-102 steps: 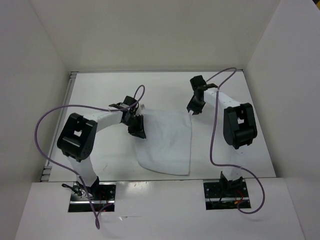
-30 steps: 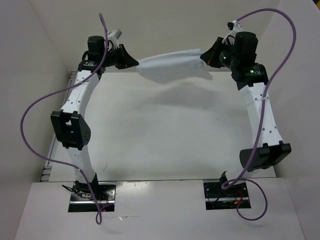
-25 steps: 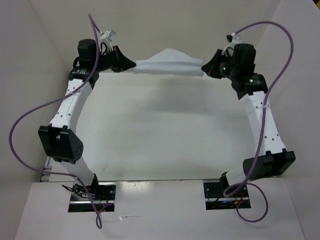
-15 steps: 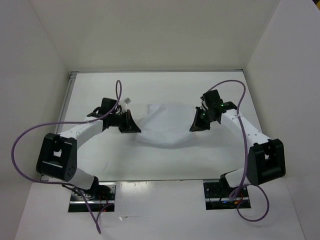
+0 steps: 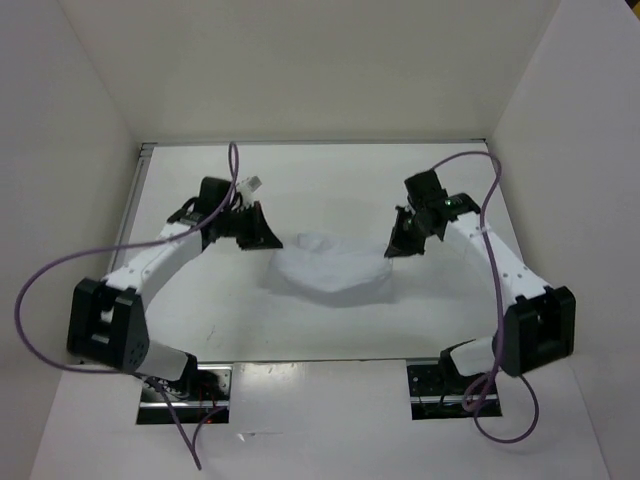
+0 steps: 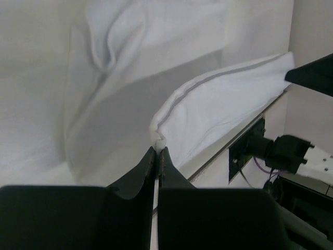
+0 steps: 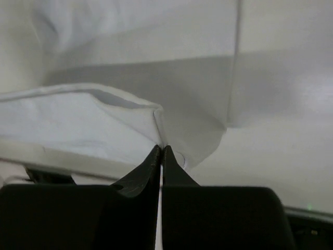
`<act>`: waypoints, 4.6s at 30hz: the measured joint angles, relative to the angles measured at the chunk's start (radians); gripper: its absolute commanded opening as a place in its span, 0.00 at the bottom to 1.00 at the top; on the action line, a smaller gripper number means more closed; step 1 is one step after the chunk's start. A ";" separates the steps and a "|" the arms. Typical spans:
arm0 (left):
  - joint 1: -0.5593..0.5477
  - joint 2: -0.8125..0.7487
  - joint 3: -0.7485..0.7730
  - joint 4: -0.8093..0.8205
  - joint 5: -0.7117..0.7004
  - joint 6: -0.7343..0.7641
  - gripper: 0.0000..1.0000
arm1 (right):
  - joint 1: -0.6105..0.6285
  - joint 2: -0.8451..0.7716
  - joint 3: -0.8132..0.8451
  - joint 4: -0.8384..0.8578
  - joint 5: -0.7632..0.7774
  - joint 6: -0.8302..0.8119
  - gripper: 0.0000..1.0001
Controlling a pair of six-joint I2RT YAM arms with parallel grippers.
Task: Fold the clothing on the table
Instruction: Flatten the skirt out, then fold the skirt
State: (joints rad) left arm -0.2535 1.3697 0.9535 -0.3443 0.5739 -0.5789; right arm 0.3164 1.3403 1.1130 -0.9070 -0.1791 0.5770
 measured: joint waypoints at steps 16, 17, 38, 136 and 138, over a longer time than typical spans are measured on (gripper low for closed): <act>0.029 0.202 0.934 0.079 0.013 0.126 0.00 | -0.116 0.050 0.852 0.115 0.242 -0.148 0.00; 0.025 0.163 0.822 0.119 0.019 0.119 0.00 | -0.116 0.008 0.735 0.152 0.223 -0.144 0.00; 0.024 0.277 0.940 0.072 0.042 0.057 0.00 | -0.225 -0.064 0.703 0.191 0.129 -0.122 0.00; -0.063 0.396 0.250 0.122 0.087 0.034 0.00 | -0.147 -0.219 -0.294 0.028 -0.013 0.229 0.00; -0.063 0.441 0.292 0.128 0.077 0.050 0.00 | -0.147 -0.185 -0.282 0.045 0.004 0.225 0.00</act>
State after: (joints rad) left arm -0.3168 1.8107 1.2457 -0.2165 0.6506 -0.5293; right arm 0.1696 1.1557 0.8314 -0.8623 -0.1749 0.8024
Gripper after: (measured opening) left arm 0.017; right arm 0.005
